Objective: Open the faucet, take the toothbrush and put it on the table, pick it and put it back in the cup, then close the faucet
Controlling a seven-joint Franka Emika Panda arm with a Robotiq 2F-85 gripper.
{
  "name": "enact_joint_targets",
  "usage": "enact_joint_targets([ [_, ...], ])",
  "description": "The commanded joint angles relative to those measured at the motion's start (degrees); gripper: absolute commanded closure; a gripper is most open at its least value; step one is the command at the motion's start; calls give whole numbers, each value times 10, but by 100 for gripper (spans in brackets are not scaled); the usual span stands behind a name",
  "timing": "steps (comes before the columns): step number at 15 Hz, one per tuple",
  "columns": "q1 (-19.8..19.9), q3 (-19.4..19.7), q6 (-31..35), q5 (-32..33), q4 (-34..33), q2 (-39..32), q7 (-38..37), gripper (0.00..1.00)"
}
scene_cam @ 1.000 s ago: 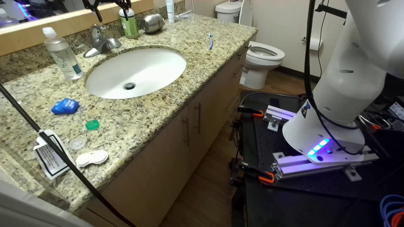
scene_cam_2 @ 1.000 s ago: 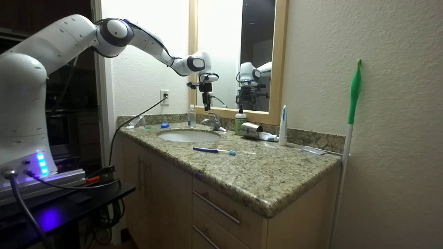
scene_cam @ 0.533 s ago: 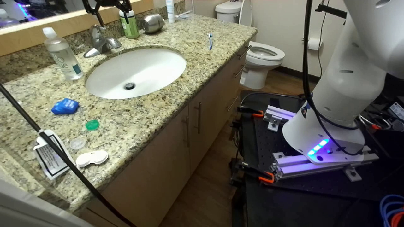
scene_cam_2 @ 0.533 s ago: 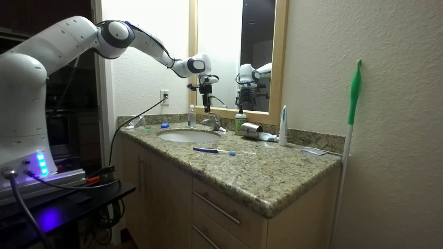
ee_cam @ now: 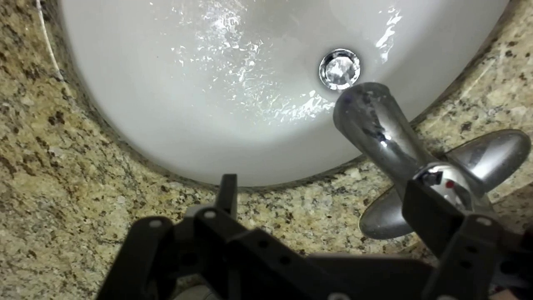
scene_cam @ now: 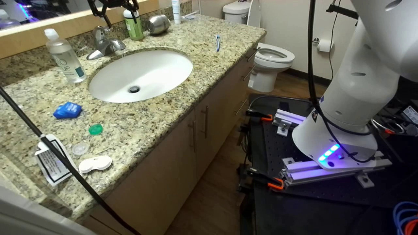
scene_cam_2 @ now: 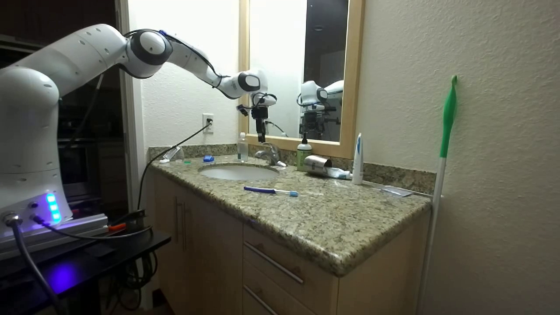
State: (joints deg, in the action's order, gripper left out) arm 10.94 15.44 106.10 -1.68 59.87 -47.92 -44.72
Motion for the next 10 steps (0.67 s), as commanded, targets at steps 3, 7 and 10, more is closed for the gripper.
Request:
enact_joint_targets([
  [3, 0, 0, -8, 0, -10, -4, 0, 0],
  [7, 2, -3, 24, -10, 3, 4, -6, 0],
  [10, -2, 3, 52, -4, 4, -7, -24, 0],
])
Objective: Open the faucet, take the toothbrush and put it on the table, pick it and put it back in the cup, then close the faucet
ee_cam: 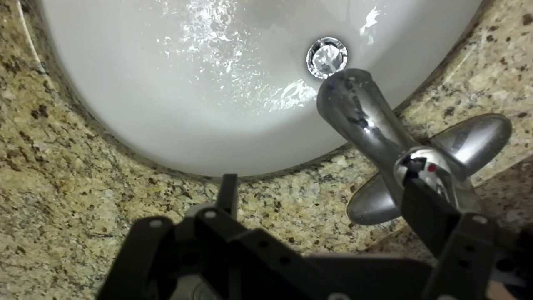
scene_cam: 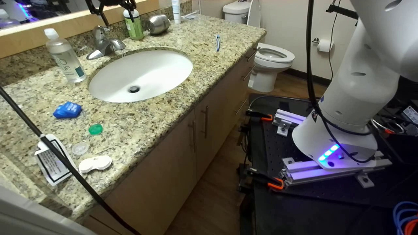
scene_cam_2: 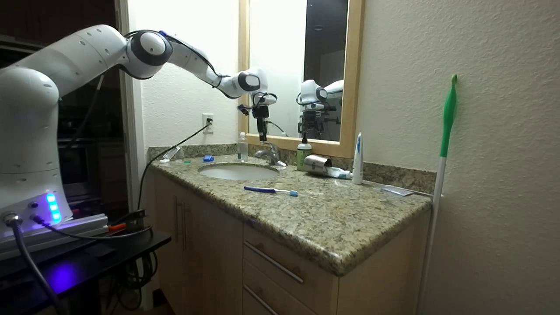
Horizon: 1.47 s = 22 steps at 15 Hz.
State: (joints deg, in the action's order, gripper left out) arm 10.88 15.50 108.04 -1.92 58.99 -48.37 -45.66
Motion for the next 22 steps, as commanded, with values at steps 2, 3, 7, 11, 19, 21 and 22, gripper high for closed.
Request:
enact_joint_targets([
  [2, 1, -1, 39, -7, 13, -8, -21, 0],
  [3, 1, -4, 41, -8, 17, -5, -21, 0],
  [7, -7, -14, 37, -15, 41, 15, -11, 0],
  [11, -7, -5, 27, -4, 7, -1, -16, 0],
  [19, 14, -13, -91, 10, -74, -74, -12, 0],
  [21, 19, -10, -121, 14, -116, -98, -21, 0],
  [22, 26, -14, -136, 9, -134, -106, -13, 0],
])
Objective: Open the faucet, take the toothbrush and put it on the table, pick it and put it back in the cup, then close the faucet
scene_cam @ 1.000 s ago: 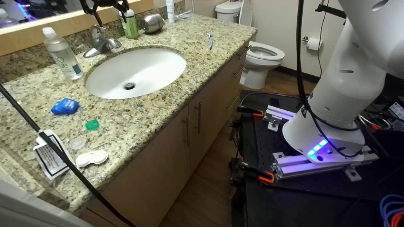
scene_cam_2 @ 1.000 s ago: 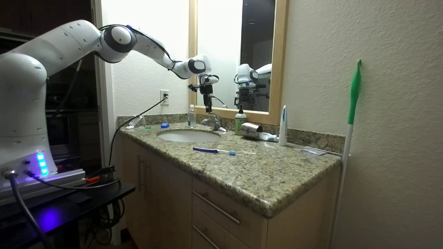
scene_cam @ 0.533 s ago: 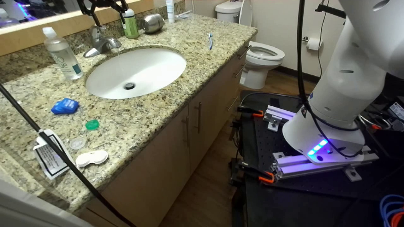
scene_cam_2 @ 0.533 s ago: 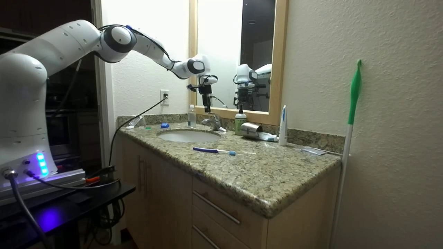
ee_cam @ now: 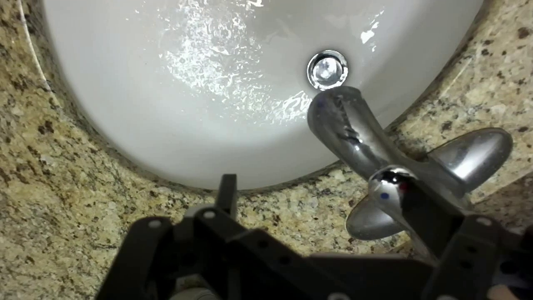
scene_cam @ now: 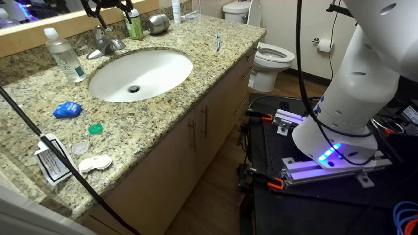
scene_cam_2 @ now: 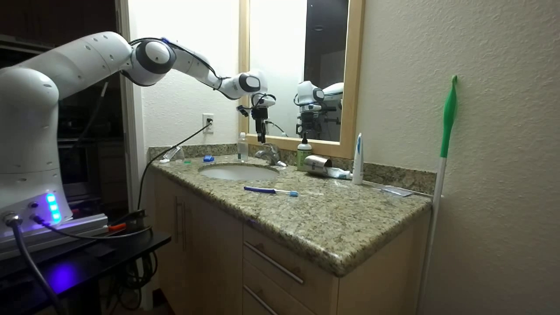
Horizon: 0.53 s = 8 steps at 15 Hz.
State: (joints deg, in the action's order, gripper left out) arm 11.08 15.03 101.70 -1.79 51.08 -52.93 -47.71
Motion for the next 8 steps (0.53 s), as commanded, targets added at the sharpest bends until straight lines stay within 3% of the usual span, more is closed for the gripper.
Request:
enact_joint_targets([
  [1, 28, -12, -88, 7, -72, -68, 12, 0],
  [3, 29, -15, -116, 6, -106, -80, 3, 0],
  [4, 11, -4, -54, 0, -73, -37, 0, 0],
  [8, 16, -7, -76, -1, -105, -53, 0, 0],
])
